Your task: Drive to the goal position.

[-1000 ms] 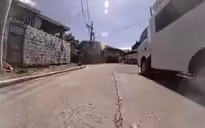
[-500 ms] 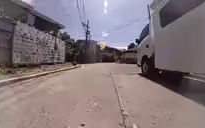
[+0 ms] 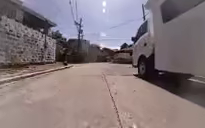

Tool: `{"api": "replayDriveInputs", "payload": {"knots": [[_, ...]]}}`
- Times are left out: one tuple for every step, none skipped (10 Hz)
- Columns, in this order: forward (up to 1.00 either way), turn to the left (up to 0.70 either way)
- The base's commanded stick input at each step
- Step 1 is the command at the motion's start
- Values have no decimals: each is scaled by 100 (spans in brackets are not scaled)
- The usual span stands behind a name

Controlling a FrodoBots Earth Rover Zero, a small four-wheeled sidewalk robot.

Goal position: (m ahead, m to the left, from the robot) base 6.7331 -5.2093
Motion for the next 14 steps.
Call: {"api": "replayDriveInputs", "payload": {"knots": [[100,0],[100,0],[100,0],[100,0],[100,0],[100,0],[100,0],[100,0],[100,0],[100,0],[100,0],[100,0],[100,0],[100,-13]]}}
